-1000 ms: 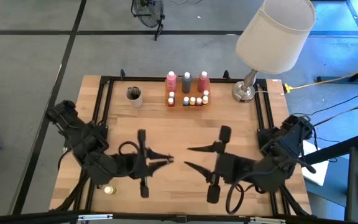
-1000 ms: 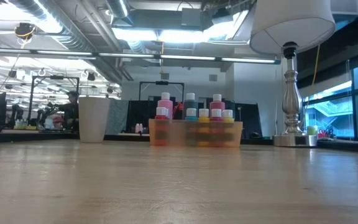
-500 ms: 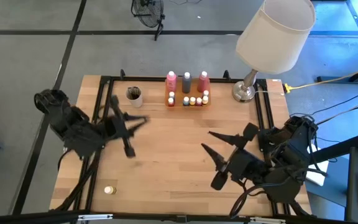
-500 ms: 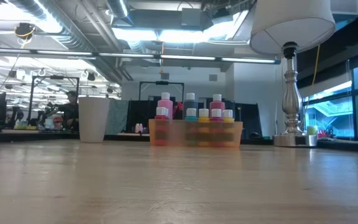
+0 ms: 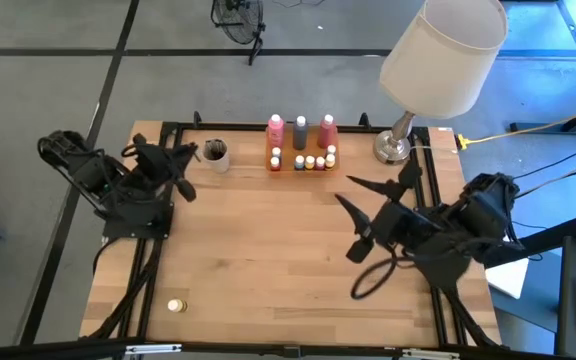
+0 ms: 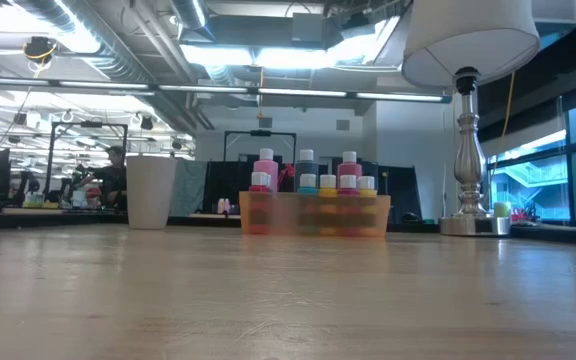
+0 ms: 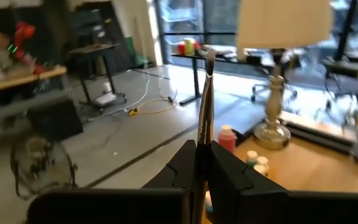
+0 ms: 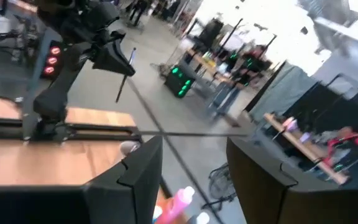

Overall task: Pick & Place Paint Supplies
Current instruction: Put the silver paint brush into the white cup

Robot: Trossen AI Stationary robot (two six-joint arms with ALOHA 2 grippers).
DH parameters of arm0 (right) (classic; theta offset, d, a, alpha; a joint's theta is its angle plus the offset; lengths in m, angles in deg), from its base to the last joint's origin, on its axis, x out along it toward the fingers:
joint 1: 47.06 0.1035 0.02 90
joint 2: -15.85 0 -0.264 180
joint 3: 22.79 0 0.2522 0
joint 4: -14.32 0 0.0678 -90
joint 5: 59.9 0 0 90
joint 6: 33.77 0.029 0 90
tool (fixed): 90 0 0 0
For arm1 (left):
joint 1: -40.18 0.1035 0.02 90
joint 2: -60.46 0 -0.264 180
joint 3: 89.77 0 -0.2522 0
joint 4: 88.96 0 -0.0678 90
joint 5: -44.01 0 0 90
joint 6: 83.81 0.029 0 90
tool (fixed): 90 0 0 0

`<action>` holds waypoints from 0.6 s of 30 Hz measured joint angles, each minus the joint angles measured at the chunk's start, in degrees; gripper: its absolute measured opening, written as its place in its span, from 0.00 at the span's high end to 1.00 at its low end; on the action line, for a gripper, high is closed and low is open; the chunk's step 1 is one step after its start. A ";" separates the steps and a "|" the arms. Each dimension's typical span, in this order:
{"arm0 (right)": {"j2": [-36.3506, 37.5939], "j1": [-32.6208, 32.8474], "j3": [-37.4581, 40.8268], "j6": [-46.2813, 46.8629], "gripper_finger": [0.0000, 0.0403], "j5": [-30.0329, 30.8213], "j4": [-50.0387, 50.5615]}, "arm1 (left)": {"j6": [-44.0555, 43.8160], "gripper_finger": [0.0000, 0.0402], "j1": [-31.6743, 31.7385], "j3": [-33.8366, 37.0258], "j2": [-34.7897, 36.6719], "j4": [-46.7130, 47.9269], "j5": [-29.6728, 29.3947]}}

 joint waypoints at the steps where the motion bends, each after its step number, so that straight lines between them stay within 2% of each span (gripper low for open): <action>1: 0.25 -0.47 0.00 2.23 0.55 -1.52 1.97 | -2.57 0.96 0.31 2.73 1.99 0.00 -0.75; 8: 0.46 -4.47 0.00 11.57 0.55 -10.09 9.89 | -14.31 0.96 0.91 16.89 12.04 -0.52 -7.93; 12: 0.46 -7.70 0.00 14.91 0.55 -17.62 10.27 | -19.44 0.96 1.68 21.33 14.89 -0.69 -8.59; 18: 0.07 -13.15 0.00 16.81 0.55 -27.67 10.23 | -25.19 0.96 3.84 25.84 15.51 -2.51 -8.92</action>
